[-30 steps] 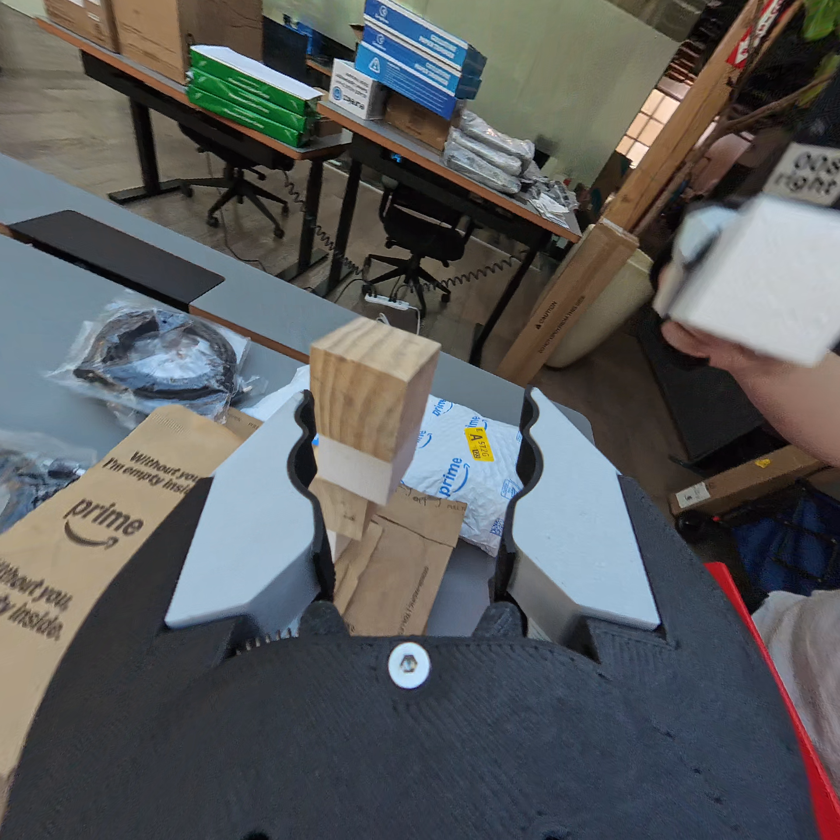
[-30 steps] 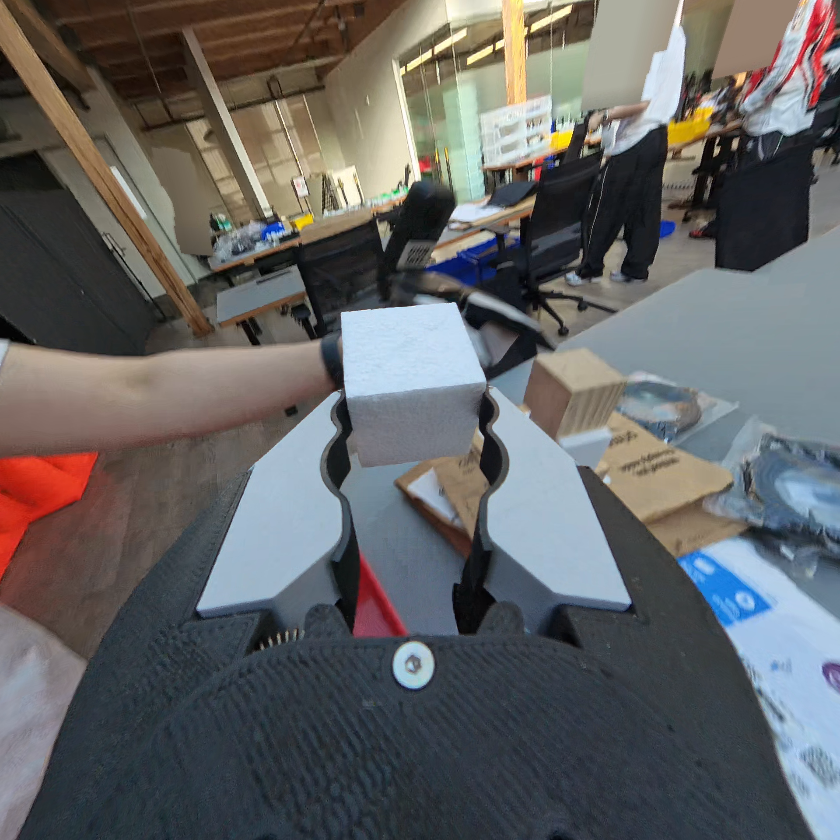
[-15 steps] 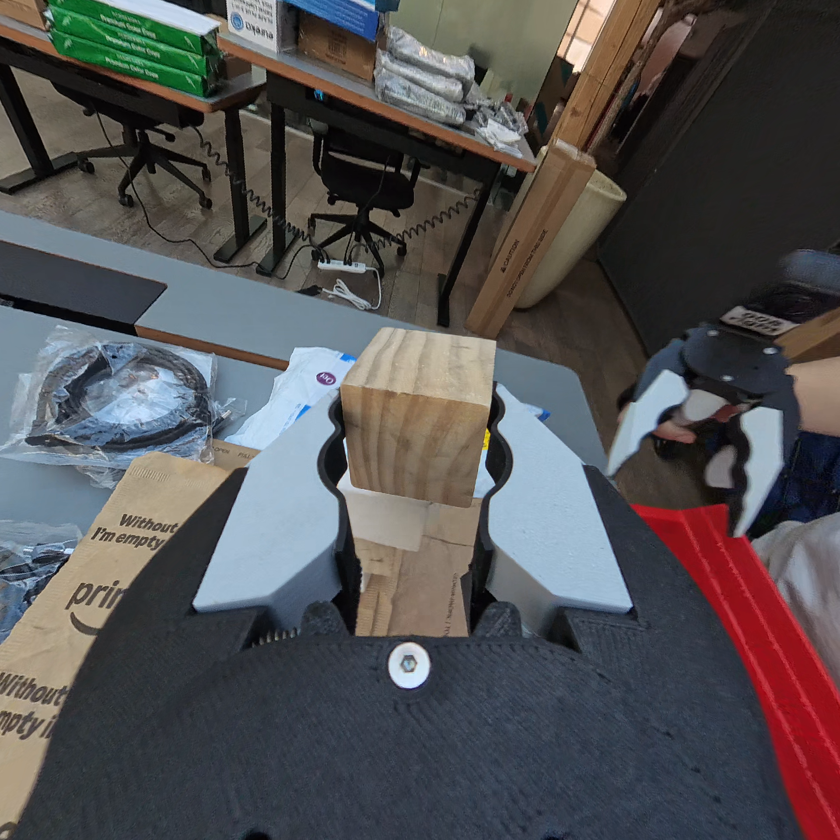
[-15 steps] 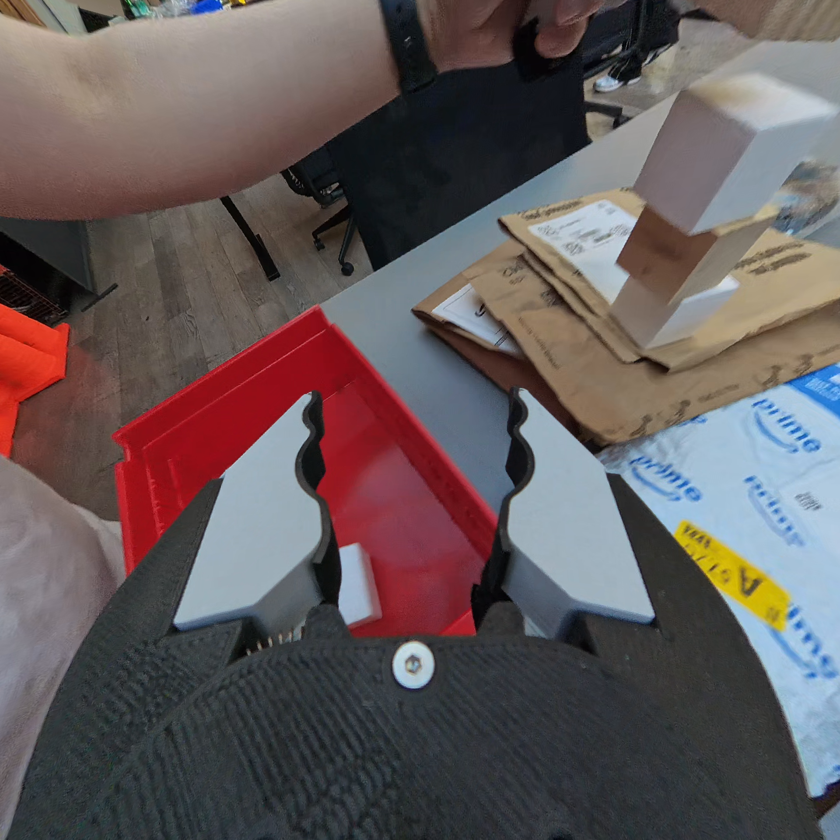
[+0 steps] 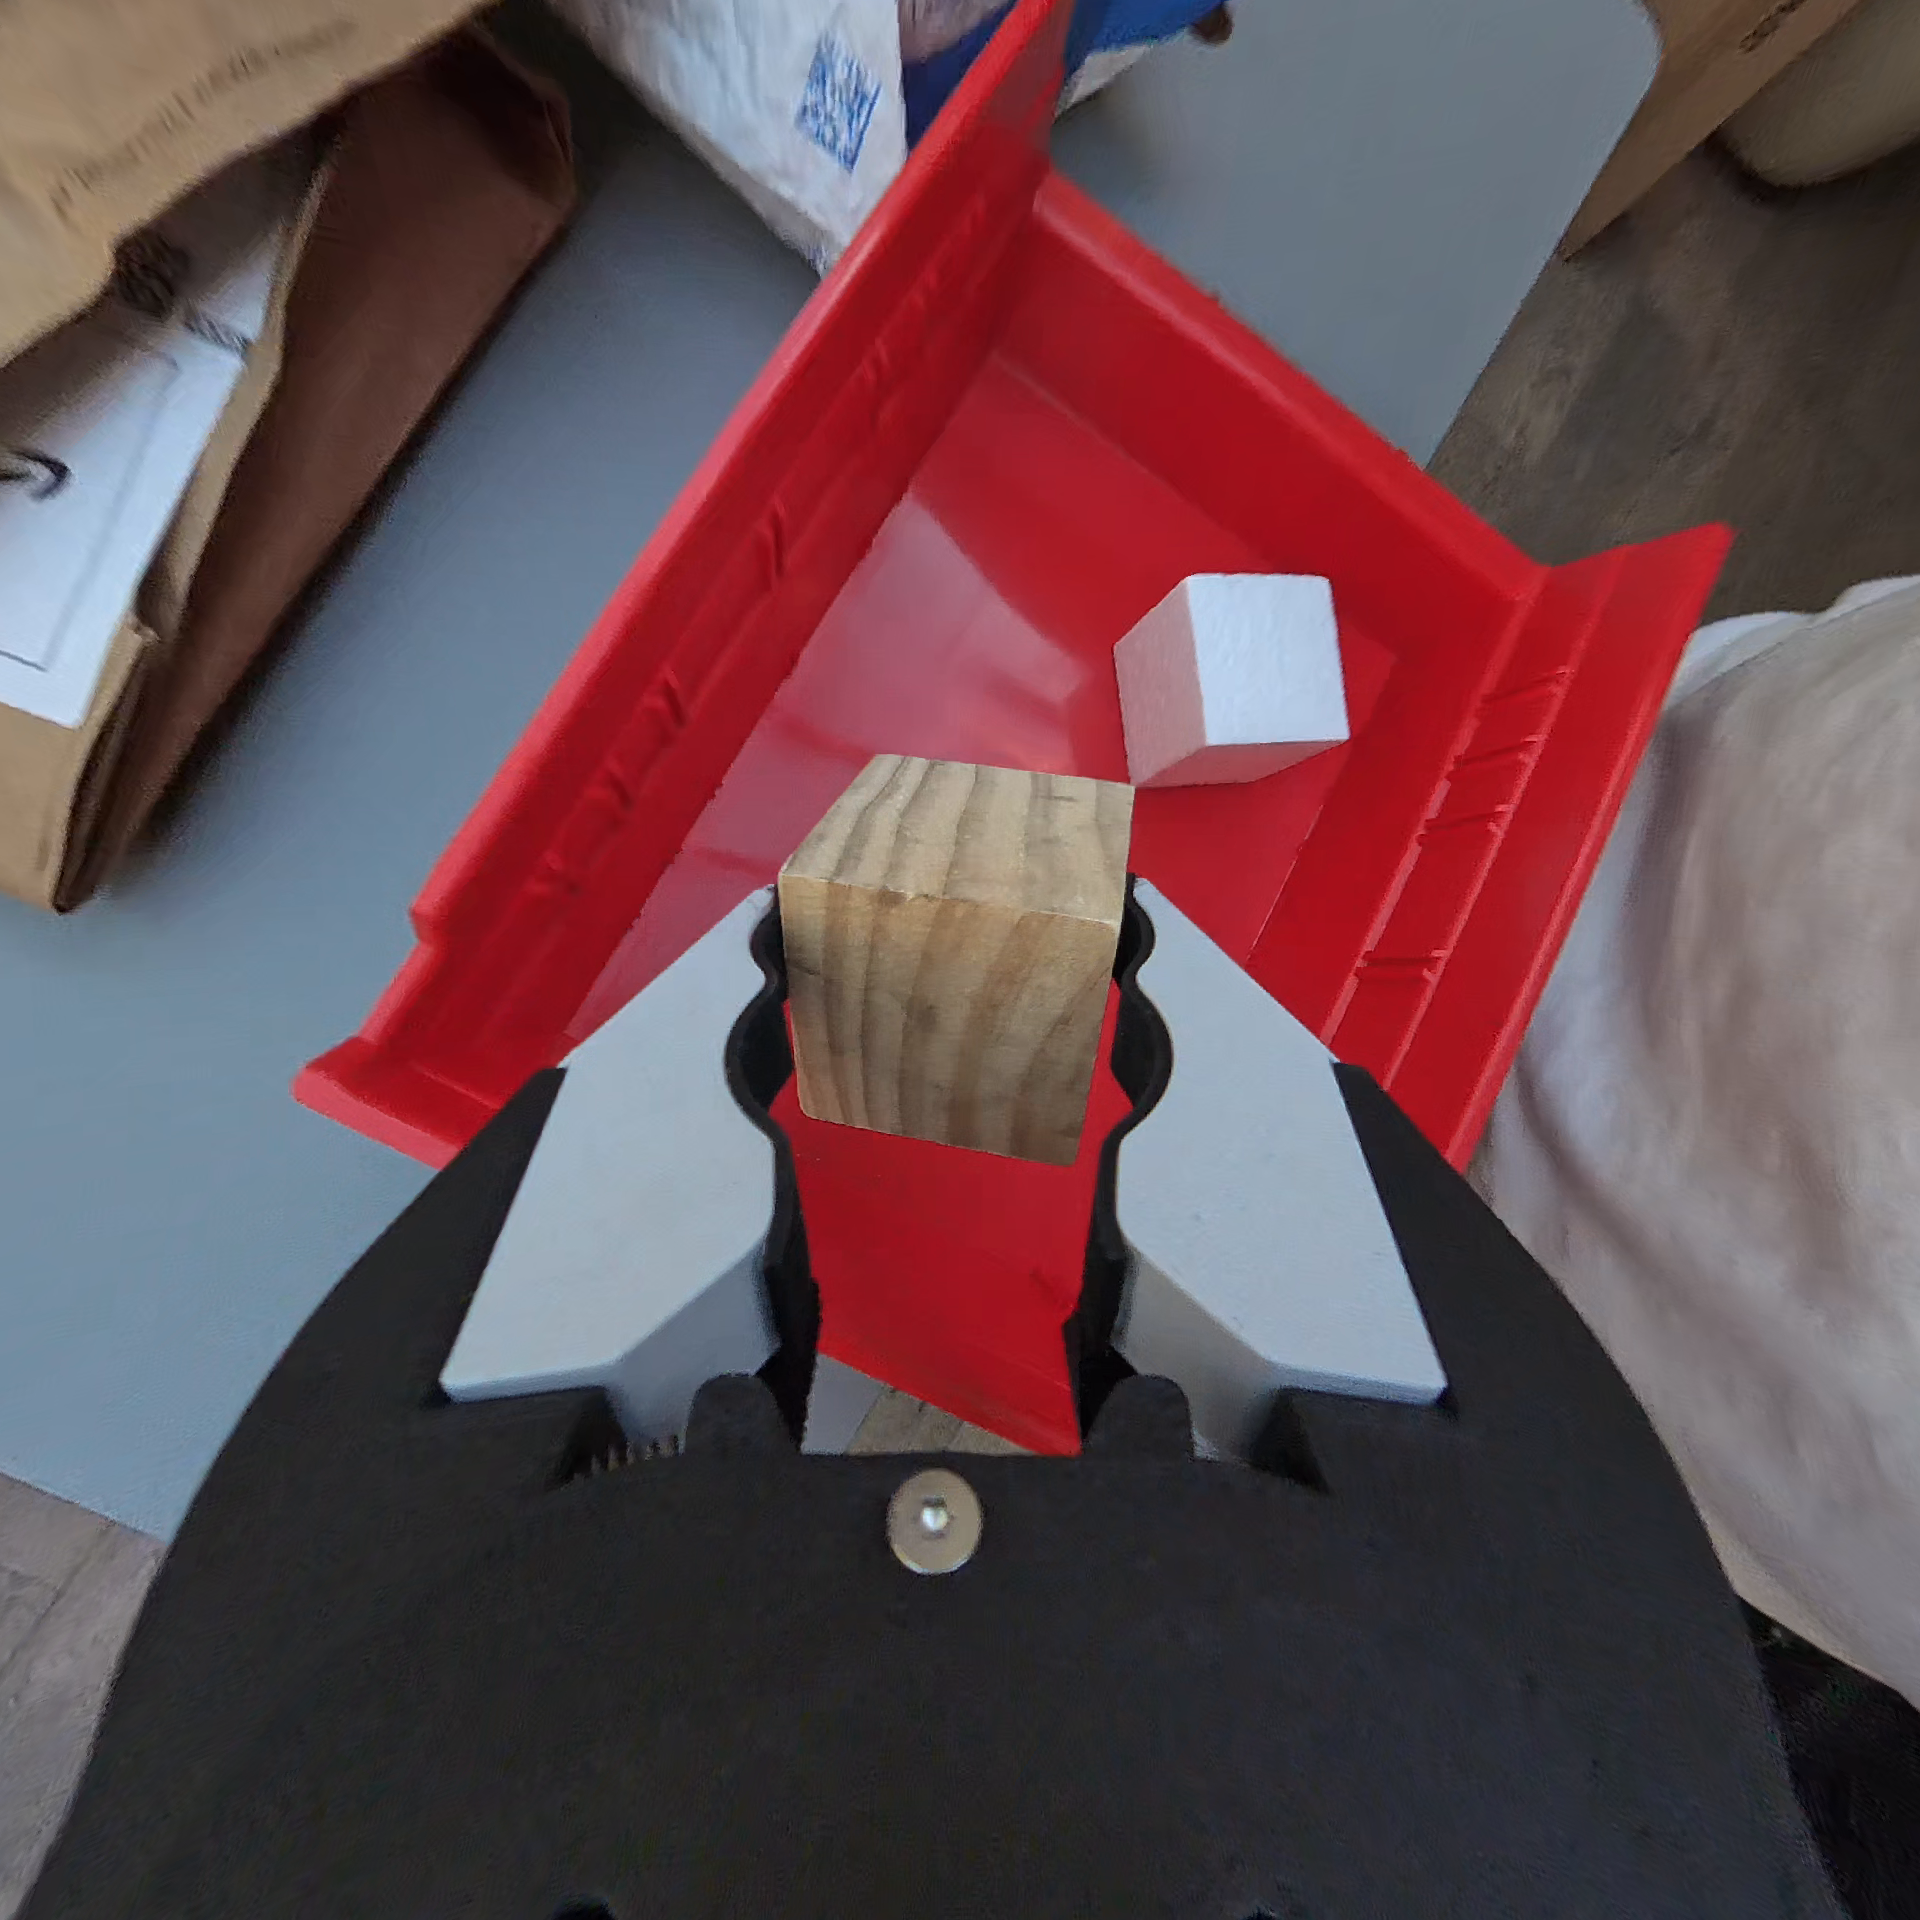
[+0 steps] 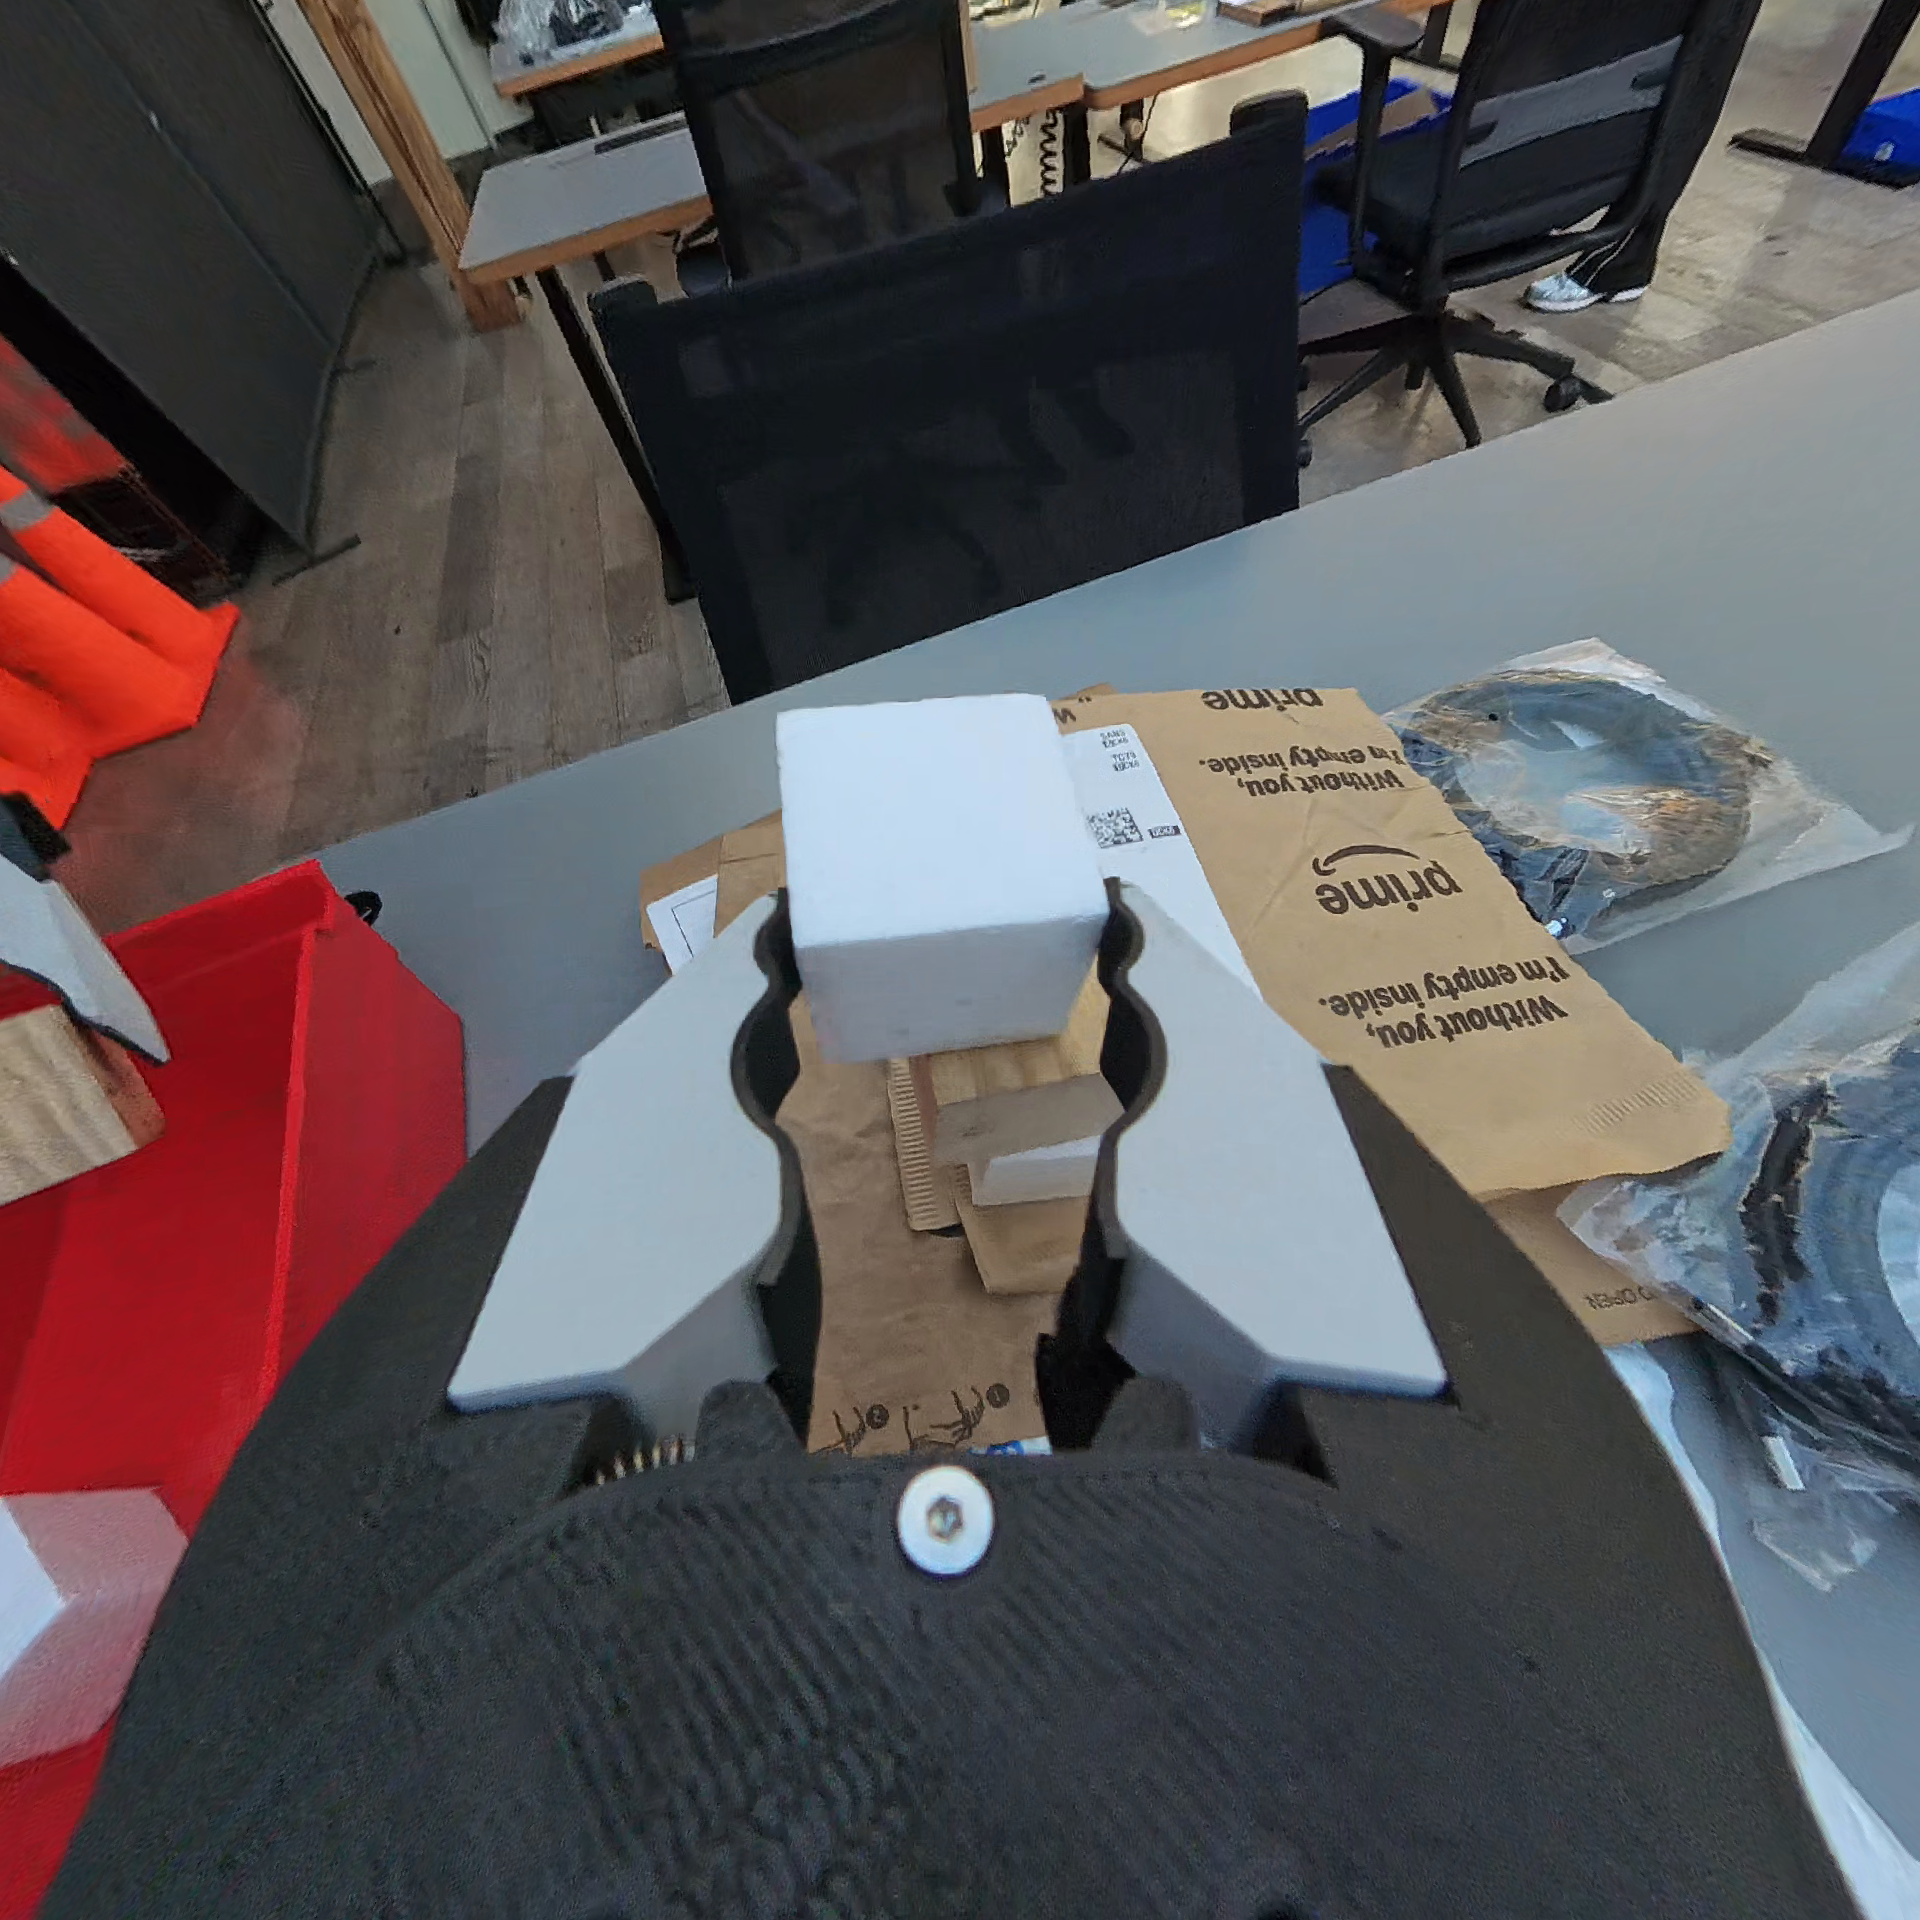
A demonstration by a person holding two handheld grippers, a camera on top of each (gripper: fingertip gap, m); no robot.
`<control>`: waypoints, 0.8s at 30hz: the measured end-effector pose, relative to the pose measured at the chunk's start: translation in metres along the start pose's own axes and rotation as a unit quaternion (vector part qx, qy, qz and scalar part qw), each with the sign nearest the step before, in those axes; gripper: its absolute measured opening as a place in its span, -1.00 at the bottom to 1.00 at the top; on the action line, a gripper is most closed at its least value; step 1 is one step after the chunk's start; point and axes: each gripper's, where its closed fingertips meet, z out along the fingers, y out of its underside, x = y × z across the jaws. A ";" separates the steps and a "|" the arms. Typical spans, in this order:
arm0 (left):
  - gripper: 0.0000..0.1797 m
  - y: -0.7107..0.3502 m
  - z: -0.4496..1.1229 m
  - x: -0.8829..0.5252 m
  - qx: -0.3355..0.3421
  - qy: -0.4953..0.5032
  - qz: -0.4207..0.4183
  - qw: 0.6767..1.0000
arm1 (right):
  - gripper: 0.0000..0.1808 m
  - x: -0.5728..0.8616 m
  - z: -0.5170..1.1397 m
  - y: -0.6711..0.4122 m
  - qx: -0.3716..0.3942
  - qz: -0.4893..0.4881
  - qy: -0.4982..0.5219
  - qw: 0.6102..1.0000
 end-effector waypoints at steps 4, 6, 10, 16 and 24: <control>-0.20 -0.011 0.013 -0.002 0.028 -0.012 -0.043 0.999 | -0.38 -0.011 -0.017 -0.039 0.070 -0.023 -0.013 0.997; -0.13 -0.042 -0.003 -0.010 0.082 -0.023 -0.035 0.996 | -0.38 -0.038 -0.043 -0.061 0.103 -0.032 -0.034 0.994; -0.04 -0.123 -0.037 -0.046 0.179 -0.032 0.040 0.983 | -0.38 -0.157 -0.088 -0.031 0.083 -0.052 -0.117 0.988; 0.05 -0.221 0.013 -0.137 0.122 -0.010 0.148 0.982 | -0.38 -0.260 -0.076 0.111 -0.009 -0.016 -0.048 0.999; -0.31 -0.234 0.091 -0.187 -0.065 0.010 0.209 0.976 | -0.38 -0.268 -0.076 0.168 -0.040 0.083 0.058 0.994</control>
